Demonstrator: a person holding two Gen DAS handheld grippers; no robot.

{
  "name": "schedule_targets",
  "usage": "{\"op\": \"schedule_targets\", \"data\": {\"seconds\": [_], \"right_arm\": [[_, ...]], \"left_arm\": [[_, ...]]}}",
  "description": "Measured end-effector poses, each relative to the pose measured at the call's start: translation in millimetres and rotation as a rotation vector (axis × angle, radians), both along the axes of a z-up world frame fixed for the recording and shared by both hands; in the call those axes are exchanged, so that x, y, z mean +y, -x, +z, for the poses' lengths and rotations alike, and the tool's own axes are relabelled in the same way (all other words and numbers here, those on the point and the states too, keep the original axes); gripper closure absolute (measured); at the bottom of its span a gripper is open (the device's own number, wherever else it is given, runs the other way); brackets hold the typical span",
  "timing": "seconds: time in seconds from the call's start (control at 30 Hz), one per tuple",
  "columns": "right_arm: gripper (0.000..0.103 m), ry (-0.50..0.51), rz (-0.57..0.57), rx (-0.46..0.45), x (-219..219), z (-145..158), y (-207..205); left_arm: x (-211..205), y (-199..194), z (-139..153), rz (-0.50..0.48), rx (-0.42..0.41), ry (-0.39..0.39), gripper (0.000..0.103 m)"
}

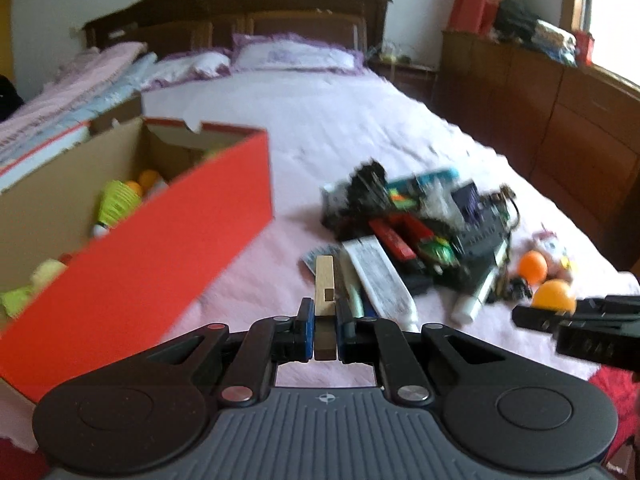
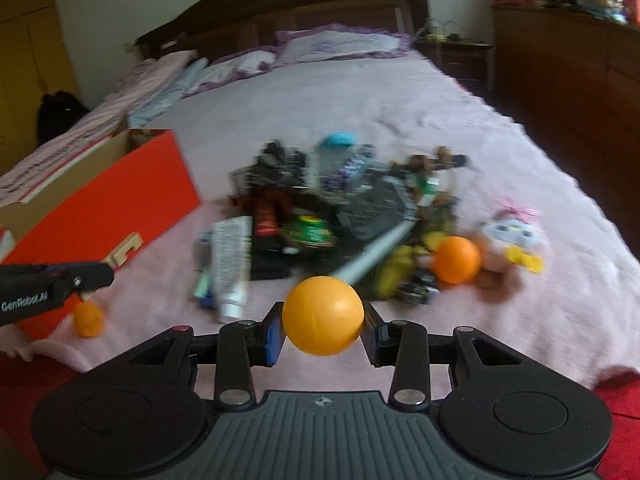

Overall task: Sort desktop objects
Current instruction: 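Drop the clothespin and orange ball into the cardboard box, opening both tools, then grasp the orange ball with the left tool while the right tool grasps the toothpaste tube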

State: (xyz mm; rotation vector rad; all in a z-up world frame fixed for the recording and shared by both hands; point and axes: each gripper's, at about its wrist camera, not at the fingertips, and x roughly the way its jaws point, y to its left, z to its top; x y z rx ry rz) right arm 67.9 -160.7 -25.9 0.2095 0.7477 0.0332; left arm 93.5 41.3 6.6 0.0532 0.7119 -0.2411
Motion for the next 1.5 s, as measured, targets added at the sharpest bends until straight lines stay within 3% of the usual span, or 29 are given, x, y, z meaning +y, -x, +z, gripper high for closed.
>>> {"op": "schedule_targets", "data": {"seconds": [0.23, 0.47, 0.53, 0.6, 0.67, 0.77, 0.93, 1.0, 1.17, 1.33, 1.5], "right_arm": [[0.062, -0.039, 0.186, -0.062, 58, 42, -47], [0.062, -0.059, 0.393, -0.128, 147, 96, -125], [0.062, -0.078, 0.430, -0.122, 172, 107, -153], [0.060, -0.103, 0.454, -0.106, 191, 113, -176], [0.052, -0.097, 0.449, -0.099, 200, 118, -187], [0.049, -0.086, 0.436, -0.117, 199, 121, -185], [0.047, -0.088, 0.338, -0.111, 151, 98, -150], [0.047, -0.054, 0.265, -0.053, 125, 75, -130], [0.047, 0.001, 0.109, 0.107, 69, 18, -85], [0.048, -0.043, 0.088, 0.145, 52, -1, -71], [0.049, -0.021, 0.105, 0.132, 61, -4, -76]], "left_arm": [[46, -16, 35, 0.121, -0.086, 0.011, 0.091], [99, -55, 52, 0.266, -0.141, -0.079, 0.089], [111, -67, 51, 0.308, -0.127, -0.092, 0.083], [122, -77, 48, 0.350, -0.105, -0.095, 0.071], [129, -78, 46, 0.371, -0.096, -0.085, 0.068], [133, -67, 45, 0.368, -0.102, -0.059, 0.054], [121, -41, 39, 0.351, -0.095, -0.056, 0.040], [110, -28, 34, 0.338, -0.089, -0.063, 0.033], [74, -2, 16, 0.239, -0.050, -0.044, 0.030], [45, 8, -9, 0.163, -0.016, -0.114, 0.027], [46, 2, -33, 0.167, 0.022, -0.148, 0.027]]}}
